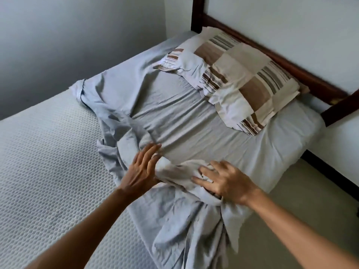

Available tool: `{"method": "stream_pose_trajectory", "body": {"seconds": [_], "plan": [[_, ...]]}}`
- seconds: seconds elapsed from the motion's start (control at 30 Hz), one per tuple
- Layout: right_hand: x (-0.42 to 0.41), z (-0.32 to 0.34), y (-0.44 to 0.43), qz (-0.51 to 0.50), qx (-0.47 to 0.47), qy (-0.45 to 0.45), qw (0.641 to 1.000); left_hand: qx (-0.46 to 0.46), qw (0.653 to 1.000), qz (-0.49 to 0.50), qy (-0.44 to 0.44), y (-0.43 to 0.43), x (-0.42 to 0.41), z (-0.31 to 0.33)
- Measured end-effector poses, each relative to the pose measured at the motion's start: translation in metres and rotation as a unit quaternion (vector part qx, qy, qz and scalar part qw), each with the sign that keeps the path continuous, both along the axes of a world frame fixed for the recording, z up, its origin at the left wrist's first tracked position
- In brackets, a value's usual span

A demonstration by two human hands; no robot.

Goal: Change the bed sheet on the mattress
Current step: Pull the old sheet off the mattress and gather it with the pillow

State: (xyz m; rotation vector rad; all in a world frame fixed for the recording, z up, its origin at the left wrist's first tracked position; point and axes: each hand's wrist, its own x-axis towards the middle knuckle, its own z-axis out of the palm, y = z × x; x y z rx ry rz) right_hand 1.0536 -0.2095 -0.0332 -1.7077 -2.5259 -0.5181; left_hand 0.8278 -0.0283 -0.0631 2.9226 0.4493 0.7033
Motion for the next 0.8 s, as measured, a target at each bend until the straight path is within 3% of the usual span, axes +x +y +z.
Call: {"method": "stream_pose_trajectory", "body": {"seconds": [0.07,0.13,0.23,0.33,0.4,0.47,0.53,0.6,0.63,0.7,0.8], "plan": [[0.034,0.011,0.022,0.023,0.040,-0.082,0.996,-0.003,0.991,0.040,0.129,0.040,-0.005,-0.005],[0.077,0.026,0.062,0.032,0.084,-0.160,0.983,-0.023,0.976,0.082,0.202,0.072,0.003,-0.011],[0.129,0.060,0.129,-0.016,0.149,-0.202,0.968,-0.074,0.962,0.148,0.215,0.103,0.023,-0.020],[0.120,0.045,0.168,-0.075,0.162,-0.168,0.970,-0.131,0.949,0.196,0.211,0.123,0.048,-0.023],[0.084,-0.004,0.168,-0.115,0.084,-0.109,0.984,-0.141,0.945,0.211,0.207,0.132,0.059,-0.028],[0.045,-0.049,0.153,-0.173,-0.064,-0.053,0.982,-0.130,0.948,0.203,0.206,0.138,0.067,-0.036],[0.020,-0.072,0.145,-0.215,-0.225,0.001,0.950,-0.112,0.952,0.194,0.211,0.145,0.070,-0.046],[0.012,-0.077,0.151,-0.246,-0.359,0.074,0.897,-0.092,0.951,0.206,0.212,0.153,0.070,-0.056],[0.013,-0.074,0.160,-0.246,-0.348,0.106,0.899,-0.089,0.949,0.222,0.208,0.156,0.069,-0.059],[0.018,-0.066,0.185,-0.222,-0.211,0.152,0.940,-0.100,0.938,0.278,0.182,0.161,0.064,-0.066],[0.040,-0.070,0.238,-0.153,-0.104,0.134,0.973,-0.121,0.906,0.379,0.142,0.174,0.065,-0.073]]}}
